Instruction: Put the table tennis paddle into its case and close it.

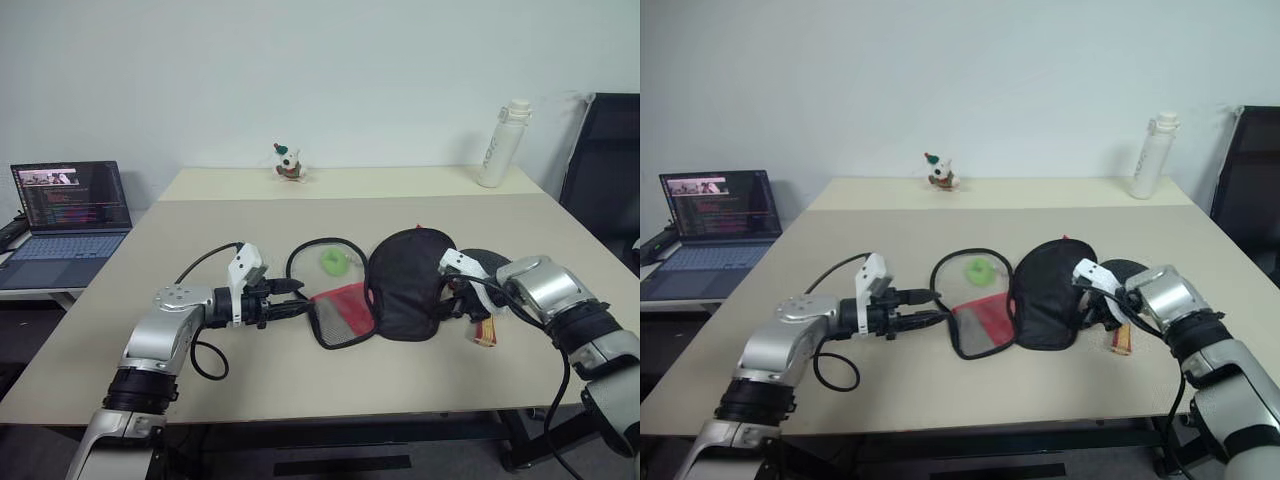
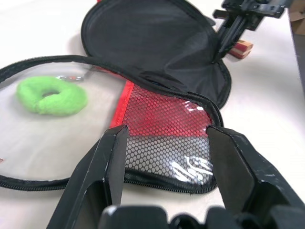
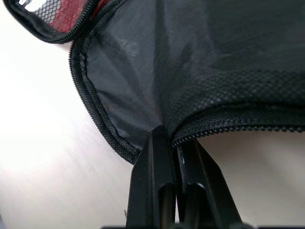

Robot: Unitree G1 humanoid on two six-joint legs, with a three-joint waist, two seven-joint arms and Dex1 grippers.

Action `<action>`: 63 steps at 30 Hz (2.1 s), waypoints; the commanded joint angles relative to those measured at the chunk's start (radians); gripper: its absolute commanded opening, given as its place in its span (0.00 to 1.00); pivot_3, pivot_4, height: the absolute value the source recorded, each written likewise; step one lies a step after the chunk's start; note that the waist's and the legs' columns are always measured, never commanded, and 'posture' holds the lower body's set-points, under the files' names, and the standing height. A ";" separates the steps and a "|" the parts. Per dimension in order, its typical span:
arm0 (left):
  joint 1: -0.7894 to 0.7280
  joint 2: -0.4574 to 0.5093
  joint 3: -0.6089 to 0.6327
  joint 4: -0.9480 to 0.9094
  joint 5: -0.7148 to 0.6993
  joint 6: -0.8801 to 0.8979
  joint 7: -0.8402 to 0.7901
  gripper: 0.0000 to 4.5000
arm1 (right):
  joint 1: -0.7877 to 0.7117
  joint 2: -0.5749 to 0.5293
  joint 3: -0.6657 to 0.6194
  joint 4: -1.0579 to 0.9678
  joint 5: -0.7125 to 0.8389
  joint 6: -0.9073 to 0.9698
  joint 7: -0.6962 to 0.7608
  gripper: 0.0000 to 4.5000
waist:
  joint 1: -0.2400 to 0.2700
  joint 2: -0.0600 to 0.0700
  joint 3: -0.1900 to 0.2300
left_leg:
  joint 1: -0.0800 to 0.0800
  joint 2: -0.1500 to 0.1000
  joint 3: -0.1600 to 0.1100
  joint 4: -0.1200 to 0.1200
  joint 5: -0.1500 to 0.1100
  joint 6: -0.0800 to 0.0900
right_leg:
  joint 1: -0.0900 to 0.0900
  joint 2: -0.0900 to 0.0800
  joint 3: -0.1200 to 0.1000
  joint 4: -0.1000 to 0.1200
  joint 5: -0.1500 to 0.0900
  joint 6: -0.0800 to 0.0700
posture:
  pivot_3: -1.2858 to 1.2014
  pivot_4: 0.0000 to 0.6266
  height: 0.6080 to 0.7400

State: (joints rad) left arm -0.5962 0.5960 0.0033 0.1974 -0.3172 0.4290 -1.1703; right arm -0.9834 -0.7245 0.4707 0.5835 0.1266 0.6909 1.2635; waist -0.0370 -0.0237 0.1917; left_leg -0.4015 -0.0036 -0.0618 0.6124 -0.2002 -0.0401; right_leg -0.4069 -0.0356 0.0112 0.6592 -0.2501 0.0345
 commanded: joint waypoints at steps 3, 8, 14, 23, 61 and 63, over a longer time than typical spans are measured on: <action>-0.031 -0.008 -0.013 -0.055 -0.025 -0.021 -0.020 0.63 | -0.063 0.003 0.022 0.084 -0.096 -0.092 0.082 0.00 | 0.001 0.000 0.000 | 0.000 0.000 0.000 0.000 0.000 0.000 | 0.000 0.000 0.000 0.000 0.000 0.000 | 0.52 0.24 1.00; -0.038 -0.021 -0.029 -0.065 -0.022 -0.025 -0.021 0.63 | -0.123 0.047 0.002 0.199 -0.156 -0.151 0.069 0.00 | 0.000 0.000 0.000 | 0.001 0.000 0.001 0.000 0.000 0.000 | 0.000 0.000 0.001 0.001 0.000 0.000 | 0.52 0.24 1.00; -0.052 -0.039 -0.043 -0.066 -0.019 -0.034 -0.019 0.63 | -0.177 0.076 -0.027 0.333 -0.213 -0.229 0.009 0.13 | 0.001 0.000 0.000 | 0.001 0.000 0.002 0.000 0.000 0.000 | 0.000 0.000 0.002 0.002 0.000 0.000 | 0.52 0.24 1.00; -0.075 -0.073 -0.064 -0.043 -0.017 -0.050 -0.025 0.63 | -0.227 0.055 -0.078 0.457 -0.278 -0.333 -0.064 0.83 | 0.001 0.000 0.000 | 0.001 0.000 0.003 0.000 0.000 0.000 | -0.001 0.000 0.003 0.002 0.000 0.000 | 0.52 0.24 1.00; -0.220 -0.150 -0.109 0.079 -0.014 -0.146 -0.092 0.63 | 0.442 0.502 -0.848 -0.606 -0.101 0.379 -1.147 0.99 | 0.003 0.001 -0.001 | 0.002 -0.001 0.005 0.002 0.001 0.000 | 0.000 0.000 0.006 0.004 0.002 0.002 | 0.52 0.24 1.00; -0.214 -0.145 -0.107 0.073 -0.015 -0.144 -0.089 0.63 | 0.437 0.495 -0.839 -0.568 -0.097 0.347 -1.154 0.99 | 0.003 0.000 -0.001 | 0.003 -0.001 0.005 0.002 0.001 0.000 | 0.001 0.000 0.006 0.004 0.002 0.003 | 0.52 0.24 1.00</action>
State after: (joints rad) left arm -0.8079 0.4384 -0.1199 0.3065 -0.3284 0.2950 -1.2646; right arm -0.5402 -0.2158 -0.3678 -0.0171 0.0259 1.0698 0.1255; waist -0.0342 -0.0234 0.1906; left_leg -0.3986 -0.0045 -0.0569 0.6149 -0.1994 -0.0396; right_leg -0.4058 -0.0359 0.0170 0.6634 -0.2481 0.0373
